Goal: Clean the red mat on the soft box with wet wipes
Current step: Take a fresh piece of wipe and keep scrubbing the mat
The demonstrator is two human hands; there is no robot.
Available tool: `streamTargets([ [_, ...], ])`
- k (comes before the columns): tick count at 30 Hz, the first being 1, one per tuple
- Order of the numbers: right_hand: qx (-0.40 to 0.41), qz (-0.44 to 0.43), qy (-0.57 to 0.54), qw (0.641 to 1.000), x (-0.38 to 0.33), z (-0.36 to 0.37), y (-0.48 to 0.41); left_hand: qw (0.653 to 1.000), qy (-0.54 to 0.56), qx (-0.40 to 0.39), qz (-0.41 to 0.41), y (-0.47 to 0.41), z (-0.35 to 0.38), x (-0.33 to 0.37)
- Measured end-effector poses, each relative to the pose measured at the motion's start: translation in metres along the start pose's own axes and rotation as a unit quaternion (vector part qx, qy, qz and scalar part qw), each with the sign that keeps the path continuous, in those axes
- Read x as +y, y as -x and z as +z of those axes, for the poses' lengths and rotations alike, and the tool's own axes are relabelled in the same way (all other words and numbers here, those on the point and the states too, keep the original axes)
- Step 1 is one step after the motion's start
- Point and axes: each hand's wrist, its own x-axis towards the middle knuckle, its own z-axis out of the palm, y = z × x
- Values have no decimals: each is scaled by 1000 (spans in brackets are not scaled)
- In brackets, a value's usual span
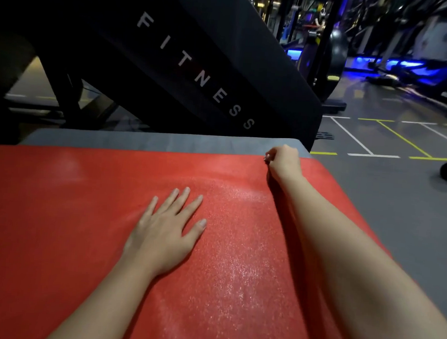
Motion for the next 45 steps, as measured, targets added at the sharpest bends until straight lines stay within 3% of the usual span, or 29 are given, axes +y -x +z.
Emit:
streamTargets([
  [6, -66, -95, 126, 985, 21, -23, 43, 1000, 8, 4, 2, 0, 3, -1],
  [11, -3, -123, 120, 985, 28, -19, 33, 1000, -2, 6, 2, -1, 4, -1],
  [14, 11, -90, 50, 995, 29, -21, 34, 1000, 3, 8, 4, -2, 3, -1],
  [23, -104, -157, 55, 980, 28, -78, 125, 1000, 7, 15, 1, -4, 6, -3],
  [32, -22, -33, 2, 999, 11, -46, 97, 1000, -2, 0, 0, -2, -1, 0],
  [37, -87, -135, 43, 986, 22, -87, 175, 1000, 9, 5, 1, -4, 0, -3],
  [40, -121, -141, 29, 982, 27, -105, 211, 1000, 9, 10, 1, -4, 1, -3],
  [45, -70, -130, 30, 989, 16, -87, 189, 1000, 1, 15, -2, 0, -4, 4],
])
